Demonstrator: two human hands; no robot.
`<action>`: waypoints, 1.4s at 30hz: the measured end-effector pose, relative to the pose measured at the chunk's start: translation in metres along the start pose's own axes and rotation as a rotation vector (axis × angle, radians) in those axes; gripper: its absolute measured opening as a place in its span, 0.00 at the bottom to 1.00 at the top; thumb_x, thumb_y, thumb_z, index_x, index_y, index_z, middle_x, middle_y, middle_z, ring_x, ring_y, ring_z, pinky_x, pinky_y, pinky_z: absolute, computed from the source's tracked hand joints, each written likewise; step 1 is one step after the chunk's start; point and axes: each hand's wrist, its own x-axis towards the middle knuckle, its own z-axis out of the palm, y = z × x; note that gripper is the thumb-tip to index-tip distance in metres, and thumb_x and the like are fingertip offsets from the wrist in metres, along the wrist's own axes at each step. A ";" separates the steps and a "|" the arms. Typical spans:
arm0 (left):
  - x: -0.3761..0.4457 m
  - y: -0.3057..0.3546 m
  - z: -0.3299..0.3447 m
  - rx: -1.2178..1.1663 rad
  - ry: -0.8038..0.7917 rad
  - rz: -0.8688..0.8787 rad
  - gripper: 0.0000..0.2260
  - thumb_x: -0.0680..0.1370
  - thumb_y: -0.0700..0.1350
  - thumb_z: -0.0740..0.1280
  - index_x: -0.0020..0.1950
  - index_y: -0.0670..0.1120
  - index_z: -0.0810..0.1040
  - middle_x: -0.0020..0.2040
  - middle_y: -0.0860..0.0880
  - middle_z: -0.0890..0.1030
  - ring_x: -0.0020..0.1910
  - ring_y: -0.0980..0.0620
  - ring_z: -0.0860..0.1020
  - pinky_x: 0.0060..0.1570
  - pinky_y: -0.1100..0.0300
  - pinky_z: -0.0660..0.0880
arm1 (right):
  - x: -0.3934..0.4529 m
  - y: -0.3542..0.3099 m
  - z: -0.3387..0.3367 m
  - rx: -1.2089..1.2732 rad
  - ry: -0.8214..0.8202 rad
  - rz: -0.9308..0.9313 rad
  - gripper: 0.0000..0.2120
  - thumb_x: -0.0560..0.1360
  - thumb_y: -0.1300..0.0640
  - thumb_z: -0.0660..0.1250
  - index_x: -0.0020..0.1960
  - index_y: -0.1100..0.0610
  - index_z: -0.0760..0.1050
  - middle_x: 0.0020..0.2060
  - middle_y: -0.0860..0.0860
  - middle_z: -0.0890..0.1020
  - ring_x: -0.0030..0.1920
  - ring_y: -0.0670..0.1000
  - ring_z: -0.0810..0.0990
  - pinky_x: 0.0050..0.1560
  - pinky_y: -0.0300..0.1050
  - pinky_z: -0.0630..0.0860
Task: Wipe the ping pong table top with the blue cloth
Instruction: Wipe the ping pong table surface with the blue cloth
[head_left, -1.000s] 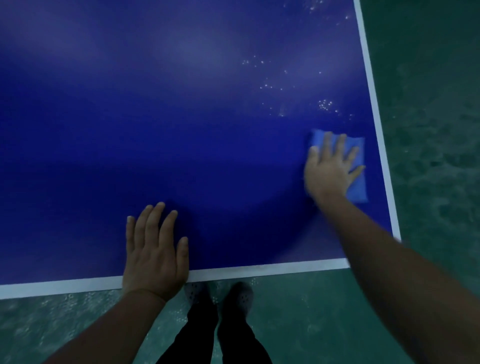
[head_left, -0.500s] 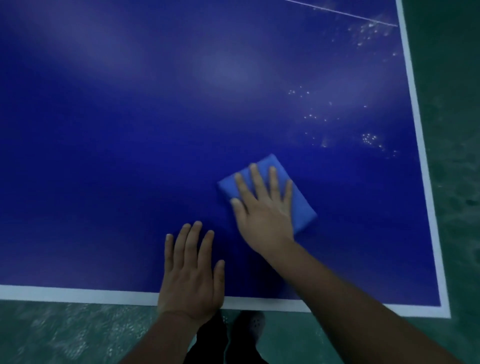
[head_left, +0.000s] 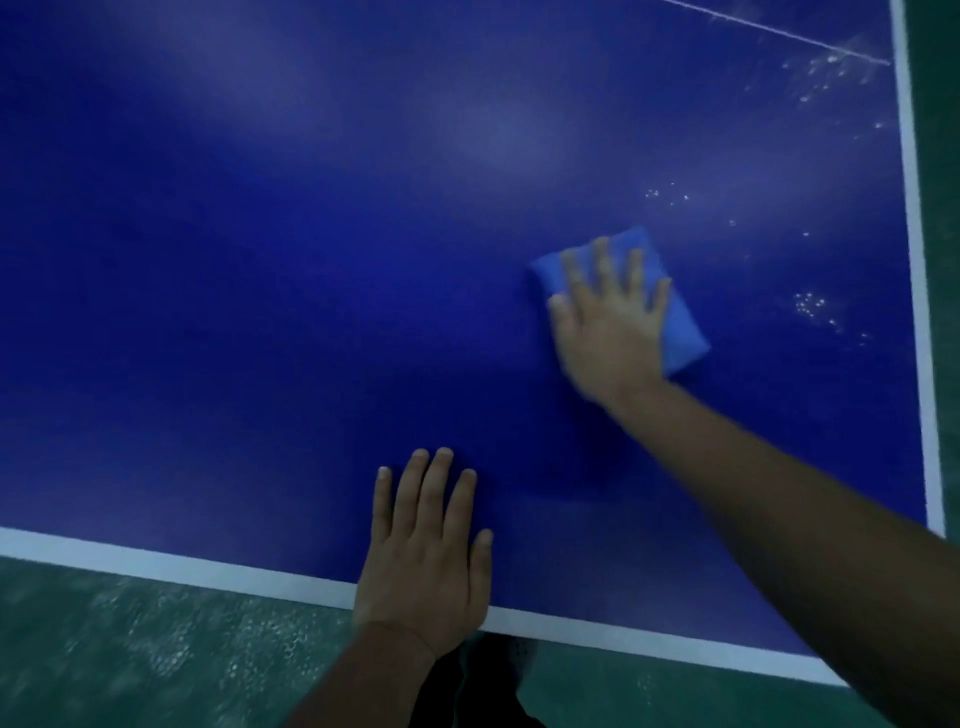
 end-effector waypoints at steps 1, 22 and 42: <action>0.000 0.000 -0.001 0.009 -0.007 0.001 0.26 0.79 0.55 0.54 0.69 0.41 0.76 0.73 0.39 0.70 0.74 0.40 0.62 0.70 0.37 0.55 | -0.014 -0.026 0.004 -0.026 -0.016 -0.182 0.28 0.83 0.40 0.45 0.81 0.44 0.51 0.81 0.50 0.52 0.80 0.61 0.47 0.75 0.69 0.43; 0.001 -0.002 -0.004 0.012 -0.054 0.010 0.25 0.79 0.55 0.55 0.70 0.42 0.74 0.74 0.40 0.70 0.75 0.40 0.64 0.69 0.38 0.57 | 0.072 -0.003 -0.020 0.126 0.010 0.509 0.29 0.82 0.39 0.44 0.82 0.45 0.50 0.82 0.50 0.49 0.80 0.62 0.44 0.74 0.73 0.43; 0.001 0.002 0.000 0.000 0.026 0.000 0.26 0.80 0.54 0.53 0.70 0.39 0.74 0.74 0.38 0.68 0.75 0.38 0.61 0.72 0.37 0.53 | -0.070 0.017 0.013 -0.042 -0.039 -0.354 0.27 0.83 0.38 0.44 0.80 0.44 0.56 0.80 0.50 0.56 0.80 0.60 0.50 0.75 0.67 0.42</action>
